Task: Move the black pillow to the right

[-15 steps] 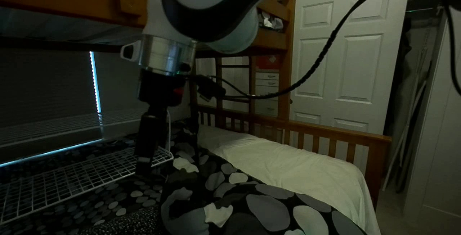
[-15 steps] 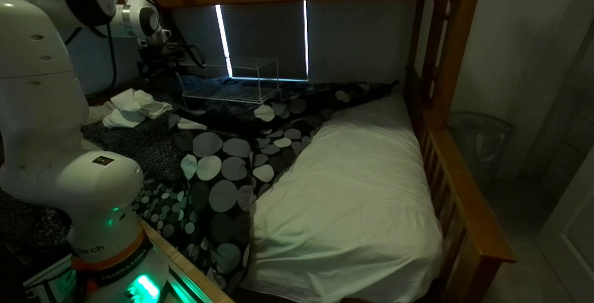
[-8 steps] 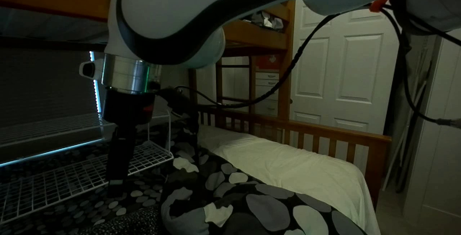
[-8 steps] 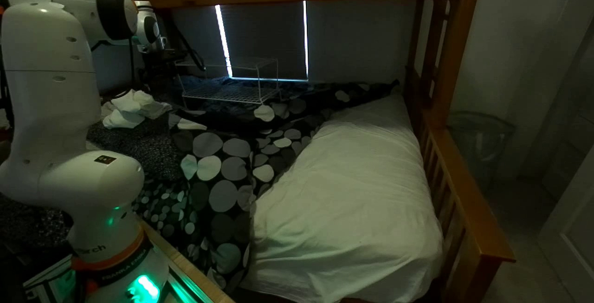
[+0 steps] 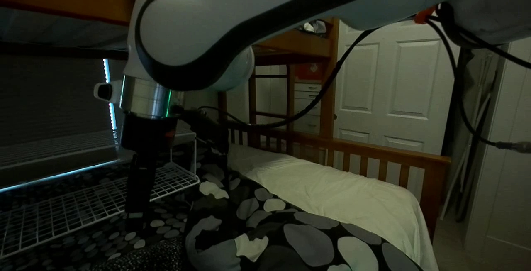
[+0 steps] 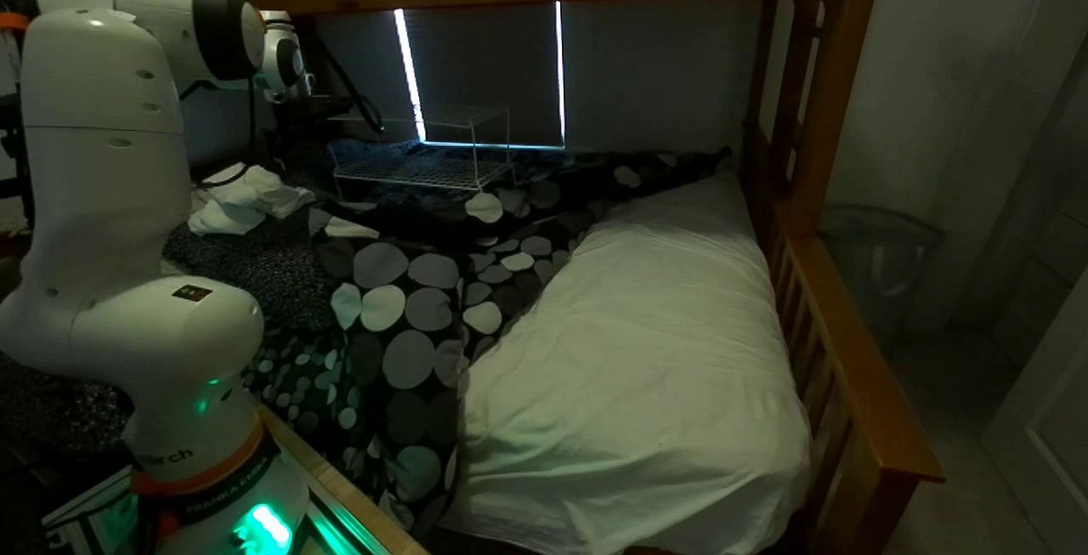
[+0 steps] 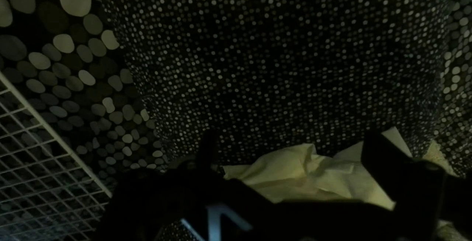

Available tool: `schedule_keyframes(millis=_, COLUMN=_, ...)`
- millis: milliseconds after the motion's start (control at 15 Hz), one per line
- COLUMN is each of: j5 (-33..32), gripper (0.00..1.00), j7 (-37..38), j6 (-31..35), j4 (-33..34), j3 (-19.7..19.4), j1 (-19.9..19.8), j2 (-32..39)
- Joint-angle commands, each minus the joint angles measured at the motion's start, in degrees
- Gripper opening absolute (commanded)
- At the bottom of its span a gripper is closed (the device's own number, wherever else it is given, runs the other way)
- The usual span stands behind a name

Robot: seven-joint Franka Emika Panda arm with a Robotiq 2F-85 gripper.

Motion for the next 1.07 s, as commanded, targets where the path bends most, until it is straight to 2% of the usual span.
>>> schedule_keyframes(millis=0, j5=-2.80, gripper=1.00, j7=-2.91, j6=0.52, j4=5.36, j3=-0.54, j1=1.06, j2=8.31)
schedule_keyframes(millis=400, j5=-7.55, gripper=1.00, j7=-5.44, j6=0.78, j4=13.05, j3=-2.71, j1=3.03, j2=18.29)
schedule_keyframes(millis=667, j5=-8.31, gripper=1.00, j7=-10.18, j6=2.59, j4=18.21, j3=-2.71, j1=3.58, j2=23.77)
schedule_keyframes(millis=1000, j5=-8.87, gripper=1.00, j7=-17.16, j6=1.83, j4=24.18, j3=-3.09, j1=4.91, j2=29.32)
